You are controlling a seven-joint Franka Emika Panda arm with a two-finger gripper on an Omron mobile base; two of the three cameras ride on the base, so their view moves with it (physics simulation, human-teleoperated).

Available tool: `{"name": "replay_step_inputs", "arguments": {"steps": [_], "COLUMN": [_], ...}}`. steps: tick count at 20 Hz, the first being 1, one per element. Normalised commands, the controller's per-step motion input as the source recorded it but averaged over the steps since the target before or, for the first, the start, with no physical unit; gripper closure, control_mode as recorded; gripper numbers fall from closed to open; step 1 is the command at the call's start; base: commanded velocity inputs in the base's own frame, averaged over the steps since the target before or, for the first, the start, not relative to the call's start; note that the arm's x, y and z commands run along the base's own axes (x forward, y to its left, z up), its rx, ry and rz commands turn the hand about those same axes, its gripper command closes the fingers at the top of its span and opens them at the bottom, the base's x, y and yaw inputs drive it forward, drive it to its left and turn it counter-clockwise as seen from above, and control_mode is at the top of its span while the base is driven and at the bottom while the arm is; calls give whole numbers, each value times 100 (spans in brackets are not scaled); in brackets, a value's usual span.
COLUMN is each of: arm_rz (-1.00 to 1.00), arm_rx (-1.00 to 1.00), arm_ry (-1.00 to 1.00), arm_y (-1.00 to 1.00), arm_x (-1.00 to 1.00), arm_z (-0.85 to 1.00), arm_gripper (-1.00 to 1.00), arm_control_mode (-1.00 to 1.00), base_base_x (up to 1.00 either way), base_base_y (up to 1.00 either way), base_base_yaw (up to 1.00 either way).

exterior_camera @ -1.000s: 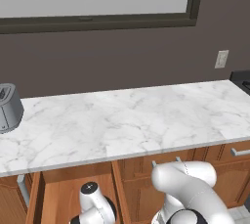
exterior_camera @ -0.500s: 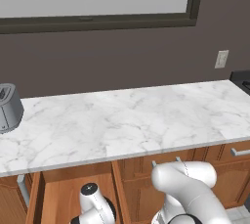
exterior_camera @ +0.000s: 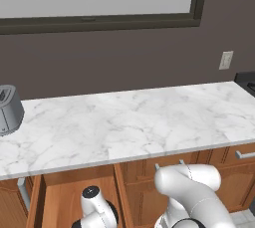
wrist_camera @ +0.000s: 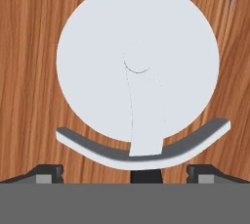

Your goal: Take the pizza cutter from the drawer on the left and place it on the dining counter for cutting.

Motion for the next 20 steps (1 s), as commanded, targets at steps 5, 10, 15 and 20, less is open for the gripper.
{"name": "replay_step_inputs", "arguments": {"steps": [5, 10, 15, 20], "arm_rz": [0, 0, 0, 0], "arm_rx": [0, 0, 0, 0], "arm_ry": [0, 0, 0, 0], "arm_y": [0, 0, 0, 0], "arm_x": [0, 0, 0, 0], "arm_z": [0, 0, 0, 0], "arm_gripper": [100, 100, 100, 100], "arm_control_mode": [-100, -100, -100, -100], "base_base_x": [0, 0, 0, 0], "base_base_y": [0, 0, 0, 0], "base_base_yaw": [0, 0, 0, 0]}}
